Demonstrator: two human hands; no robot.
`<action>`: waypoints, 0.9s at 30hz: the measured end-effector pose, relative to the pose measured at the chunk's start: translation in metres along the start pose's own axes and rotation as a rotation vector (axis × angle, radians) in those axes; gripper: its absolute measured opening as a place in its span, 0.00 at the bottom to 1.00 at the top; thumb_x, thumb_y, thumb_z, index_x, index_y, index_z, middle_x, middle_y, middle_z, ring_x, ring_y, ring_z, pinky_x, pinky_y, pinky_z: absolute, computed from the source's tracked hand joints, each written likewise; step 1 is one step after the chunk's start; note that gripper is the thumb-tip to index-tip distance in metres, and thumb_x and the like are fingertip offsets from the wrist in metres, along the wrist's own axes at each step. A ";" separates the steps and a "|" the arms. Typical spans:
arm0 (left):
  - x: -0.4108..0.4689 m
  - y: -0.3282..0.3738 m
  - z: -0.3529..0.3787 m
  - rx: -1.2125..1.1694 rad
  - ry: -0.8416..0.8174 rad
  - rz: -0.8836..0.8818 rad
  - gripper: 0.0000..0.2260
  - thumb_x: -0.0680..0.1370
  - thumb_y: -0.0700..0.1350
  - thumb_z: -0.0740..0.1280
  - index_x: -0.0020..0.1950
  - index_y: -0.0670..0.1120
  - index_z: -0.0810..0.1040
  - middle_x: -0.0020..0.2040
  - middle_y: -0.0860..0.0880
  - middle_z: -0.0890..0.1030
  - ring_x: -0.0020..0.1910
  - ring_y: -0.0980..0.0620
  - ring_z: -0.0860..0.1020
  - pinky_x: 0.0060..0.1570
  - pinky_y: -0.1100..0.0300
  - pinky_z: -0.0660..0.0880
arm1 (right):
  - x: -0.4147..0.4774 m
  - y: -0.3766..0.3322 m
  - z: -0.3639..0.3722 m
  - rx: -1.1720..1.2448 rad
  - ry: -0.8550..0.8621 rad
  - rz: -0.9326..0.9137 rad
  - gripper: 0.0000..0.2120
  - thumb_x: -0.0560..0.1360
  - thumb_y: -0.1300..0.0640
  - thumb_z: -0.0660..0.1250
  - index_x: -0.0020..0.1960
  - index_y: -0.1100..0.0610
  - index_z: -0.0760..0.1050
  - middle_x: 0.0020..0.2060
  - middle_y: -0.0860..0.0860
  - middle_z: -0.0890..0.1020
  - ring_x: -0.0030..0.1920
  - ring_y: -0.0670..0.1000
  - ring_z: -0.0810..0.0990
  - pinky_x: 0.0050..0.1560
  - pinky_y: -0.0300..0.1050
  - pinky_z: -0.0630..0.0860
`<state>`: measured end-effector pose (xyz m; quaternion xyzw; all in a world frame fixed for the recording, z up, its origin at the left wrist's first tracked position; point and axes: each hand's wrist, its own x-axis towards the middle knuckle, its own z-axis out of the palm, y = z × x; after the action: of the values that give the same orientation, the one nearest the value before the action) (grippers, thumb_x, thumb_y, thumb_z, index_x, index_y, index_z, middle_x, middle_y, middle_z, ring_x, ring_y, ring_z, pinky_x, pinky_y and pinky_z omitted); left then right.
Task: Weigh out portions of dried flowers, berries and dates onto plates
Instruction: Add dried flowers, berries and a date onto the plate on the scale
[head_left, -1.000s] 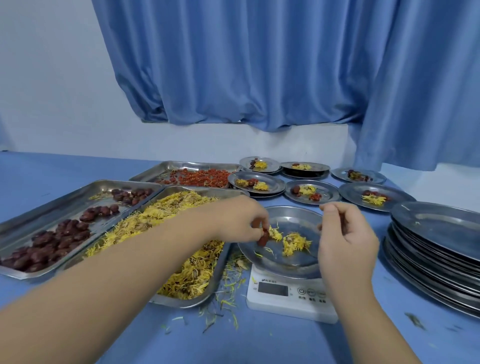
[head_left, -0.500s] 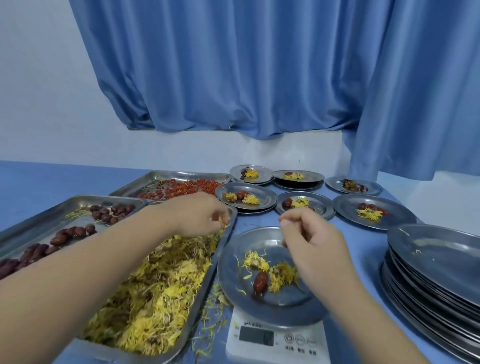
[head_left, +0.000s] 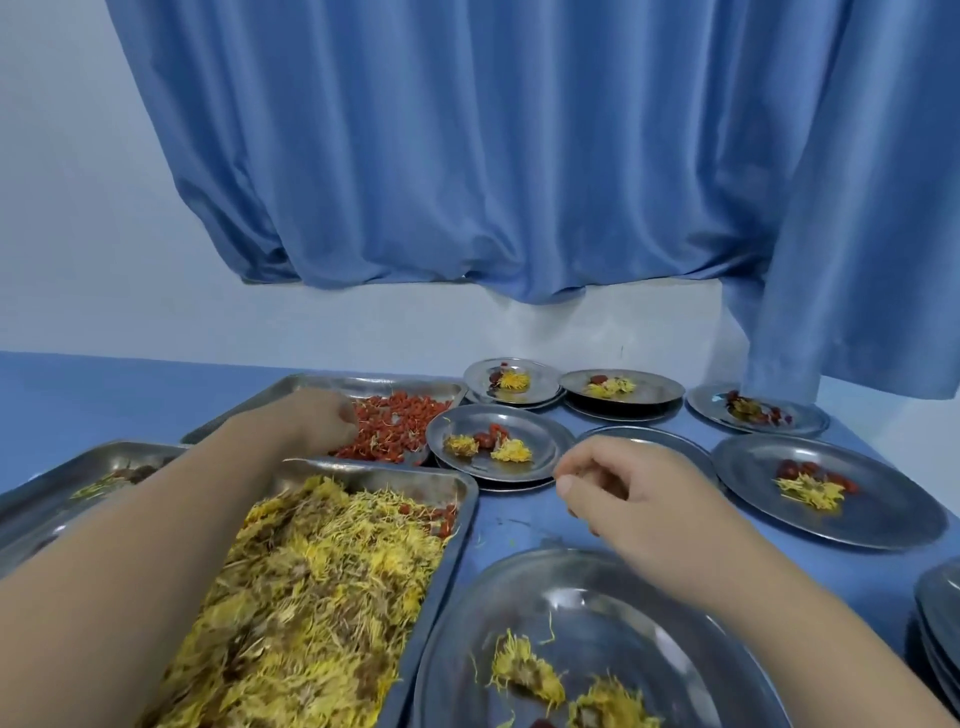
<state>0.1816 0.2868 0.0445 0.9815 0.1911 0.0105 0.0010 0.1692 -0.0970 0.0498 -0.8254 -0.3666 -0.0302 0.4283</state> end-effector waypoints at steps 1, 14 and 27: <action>0.008 0.003 0.003 -0.009 -0.014 -0.001 0.11 0.79 0.49 0.62 0.57 0.52 0.80 0.60 0.52 0.80 0.54 0.55 0.75 0.55 0.58 0.71 | 0.001 0.004 0.000 0.014 0.001 -0.002 0.05 0.74 0.48 0.63 0.40 0.42 0.76 0.36 0.42 0.80 0.36 0.43 0.78 0.35 0.36 0.74; 0.066 0.049 0.054 -0.014 -0.286 -0.055 0.26 0.80 0.35 0.54 0.74 0.57 0.69 0.75 0.49 0.68 0.71 0.45 0.68 0.70 0.49 0.64 | 0.008 0.028 -0.005 -0.039 0.024 -0.018 0.08 0.75 0.50 0.63 0.37 0.47 0.75 0.31 0.46 0.79 0.30 0.42 0.73 0.34 0.34 0.70; 0.066 0.053 0.052 0.016 -0.150 -0.112 0.14 0.76 0.34 0.63 0.51 0.47 0.85 0.51 0.48 0.82 0.48 0.49 0.77 0.52 0.57 0.76 | 0.009 0.031 -0.013 -0.106 0.045 0.000 0.11 0.75 0.50 0.63 0.35 0.49 0.75 0.33 0.44 0.80 0.30 0.41 0.73 0.33 0.31 0.69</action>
<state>0.2639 0.2625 -0.0058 0.9673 0.2451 -0.0647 0.0080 0.1988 -0.1124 0.0404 -0.8461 -0.3547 -0.0683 0.3920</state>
